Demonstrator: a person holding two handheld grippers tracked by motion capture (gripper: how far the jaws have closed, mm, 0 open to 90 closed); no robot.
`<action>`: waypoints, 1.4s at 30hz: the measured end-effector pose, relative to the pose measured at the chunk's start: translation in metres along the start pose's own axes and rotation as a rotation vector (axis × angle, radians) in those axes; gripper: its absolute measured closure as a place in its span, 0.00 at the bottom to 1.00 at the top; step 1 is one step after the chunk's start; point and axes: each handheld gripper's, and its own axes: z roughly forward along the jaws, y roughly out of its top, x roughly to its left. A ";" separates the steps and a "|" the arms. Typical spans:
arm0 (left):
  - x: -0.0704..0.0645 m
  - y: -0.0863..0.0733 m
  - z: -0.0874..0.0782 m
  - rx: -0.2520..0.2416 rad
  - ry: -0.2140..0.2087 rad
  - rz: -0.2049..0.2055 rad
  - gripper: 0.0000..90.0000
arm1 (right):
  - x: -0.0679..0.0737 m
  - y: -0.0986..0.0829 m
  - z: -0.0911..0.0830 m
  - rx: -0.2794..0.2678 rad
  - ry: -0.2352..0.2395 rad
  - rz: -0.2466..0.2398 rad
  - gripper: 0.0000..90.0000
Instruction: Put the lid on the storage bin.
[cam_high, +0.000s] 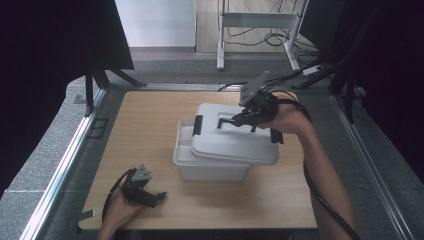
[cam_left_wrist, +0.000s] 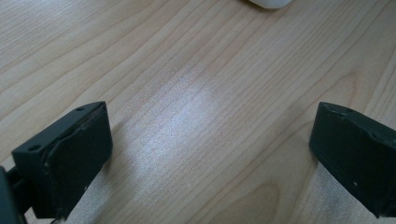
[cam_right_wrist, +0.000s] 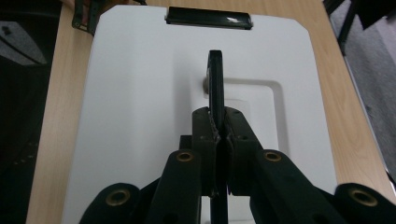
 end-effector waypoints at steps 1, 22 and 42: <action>0.000 0.000 0.000 0.000 0.001 0.000 0.00 | 0.000 0.004 0.006 0.001 0.007 -0.006 0.94; 0.000 0.000 0.000 0.000 0.001 0.000 0.00 | -0.009 0.011 0.086 0.036 0.062 0.007 0.78; 0.000 0.000 0.000 0.001 0.002 0.001 0.00 | 0.014 -0.048 0.015 -0.029 -0.252 0.239 0.25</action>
